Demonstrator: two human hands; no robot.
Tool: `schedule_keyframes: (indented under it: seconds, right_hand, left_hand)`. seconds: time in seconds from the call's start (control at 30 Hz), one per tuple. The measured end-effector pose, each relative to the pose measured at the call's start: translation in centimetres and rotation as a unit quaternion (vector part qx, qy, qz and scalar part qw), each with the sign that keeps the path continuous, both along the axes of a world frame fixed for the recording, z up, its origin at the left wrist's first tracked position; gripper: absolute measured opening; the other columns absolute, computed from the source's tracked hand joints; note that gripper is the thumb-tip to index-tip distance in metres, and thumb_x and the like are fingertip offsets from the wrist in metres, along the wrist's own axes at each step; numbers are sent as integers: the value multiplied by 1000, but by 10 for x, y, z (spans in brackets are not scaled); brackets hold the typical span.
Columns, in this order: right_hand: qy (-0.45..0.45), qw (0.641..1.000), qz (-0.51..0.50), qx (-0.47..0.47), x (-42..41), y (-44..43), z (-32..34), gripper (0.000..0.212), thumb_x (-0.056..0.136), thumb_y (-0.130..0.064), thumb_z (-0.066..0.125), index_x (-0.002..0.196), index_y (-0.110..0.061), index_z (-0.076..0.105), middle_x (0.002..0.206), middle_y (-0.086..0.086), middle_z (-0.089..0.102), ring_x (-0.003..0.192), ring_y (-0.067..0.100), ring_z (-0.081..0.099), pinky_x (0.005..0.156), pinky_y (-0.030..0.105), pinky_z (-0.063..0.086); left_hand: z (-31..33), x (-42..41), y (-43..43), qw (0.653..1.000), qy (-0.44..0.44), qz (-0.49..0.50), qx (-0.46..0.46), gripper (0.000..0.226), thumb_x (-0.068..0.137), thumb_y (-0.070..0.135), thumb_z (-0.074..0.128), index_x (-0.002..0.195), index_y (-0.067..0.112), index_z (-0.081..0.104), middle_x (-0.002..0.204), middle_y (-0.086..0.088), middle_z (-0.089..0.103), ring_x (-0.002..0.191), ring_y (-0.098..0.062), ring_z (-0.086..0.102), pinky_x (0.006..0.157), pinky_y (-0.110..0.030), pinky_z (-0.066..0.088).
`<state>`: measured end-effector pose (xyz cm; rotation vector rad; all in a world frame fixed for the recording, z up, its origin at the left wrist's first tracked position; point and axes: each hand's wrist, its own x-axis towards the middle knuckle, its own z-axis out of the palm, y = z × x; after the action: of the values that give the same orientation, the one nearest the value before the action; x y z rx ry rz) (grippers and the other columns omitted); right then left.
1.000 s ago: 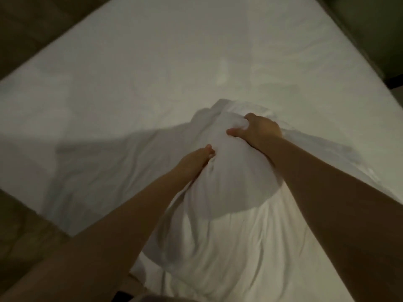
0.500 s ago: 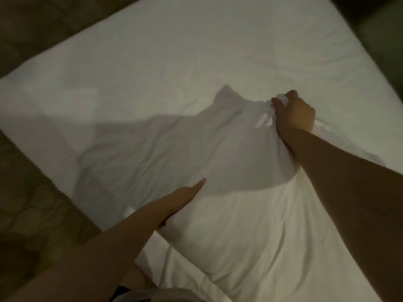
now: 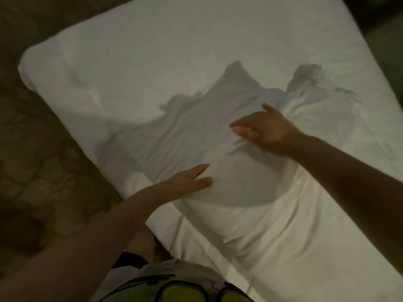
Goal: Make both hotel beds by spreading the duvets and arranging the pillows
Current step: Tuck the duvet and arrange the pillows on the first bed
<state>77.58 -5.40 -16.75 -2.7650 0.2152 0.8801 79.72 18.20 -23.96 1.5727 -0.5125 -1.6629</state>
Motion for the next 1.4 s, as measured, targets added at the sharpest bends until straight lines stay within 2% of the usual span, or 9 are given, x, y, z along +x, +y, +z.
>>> schedule_keyframes:
  seconds: [0.17,0.3,0.53,0.67,0.77,0.9,1.0,1.17,1.4]
  right_hand:
    - [75,978,185,-66,-34,62,-4,71,86,-74,15,134,-35,50,132,-8,57,130,12,42,116,43,8]
    - [33,968,186,-163,-32,61,-15,70,88,-70,12,115,-31,63,110,-5,66,109,16,55,104,38,26]
    - [-240,949,152,-136,-45,49,-6,45,91,-28,32,50,-19,49,43,11,51,38,30,48,63,34,43]
    - [-266,931,158,-195,-41,83,-46,40,88,-30,39,59,-14,63,57,6,58,58,28,58,73,34,40]
    - [-286,928,142,-194,-46,87,-49,33,86,-31,43,87,-15,72,88,4,67,92,27,64,99,43,23]
    - [-269,932,19,-243,-71,73,-25,46,91,-37,37,126,-20,62,132,8,58,126,29,50,109,45,7]
    - [-260,922,-124,-259,-92,71,0,54,92,-41,29,139,-23,49,146,8,44,136,28,38,111,47,2]
    - [-243,895,-265,-265,-149,83,36,58,94,-46,19,146,-28,38,154,4,32,144,21,25,113,47,-2]
    - [-289,802,-461,-247,-231,112,90,63,90,-50,16,144,-29,41,152,3,36,142,21,30,113,53,8]
  left_hand:
    - [3,-1,6,997,-9,-68,-44,108,53,63,69,146,35,21,140,12,39,125,-9,42,104,-26,36]
    - [4,-11,-6,989,-123,-75,17,71,76,51,72,135,21,46,127,-1,56,115,-18,53,92,-25,39]
    - [25,-19,-4,998,-63,14,22,56,82,51,64,119,9,61,113,-4,64,101,-19,60,89,-29,47]
    - [-3,-15,30,995,-52,7,90,50,85,51,61,113,9,63,112,-7,64,99,-20,60,82,-26,43]
    - [-9,-19,37,989,-84,15,121,53,89,52,53,118,8,61,117,-10,61,106,-24,58,83,-28,42]
    - [3,-22,30,970,-193,12,147,56,94,56,38,115,10,63,116,-13,62,98,-27,58,78,-29,40]
    - [19,-21,24,951,-268,-16,150,45,94,51,39,114,14,56,120,-12,59,101,-29,56,77,-31,40]
    - [77,-24,1,917,-379,22,120,61,93,51,44,143,18,34,142,-13,43,126,-33,45,103,-42,39]
    - [184,-103,-62,840,-538,-66,-19,62,97,50,36,150,22,20,156,-5,21,142,-26,22,112,-47,25]
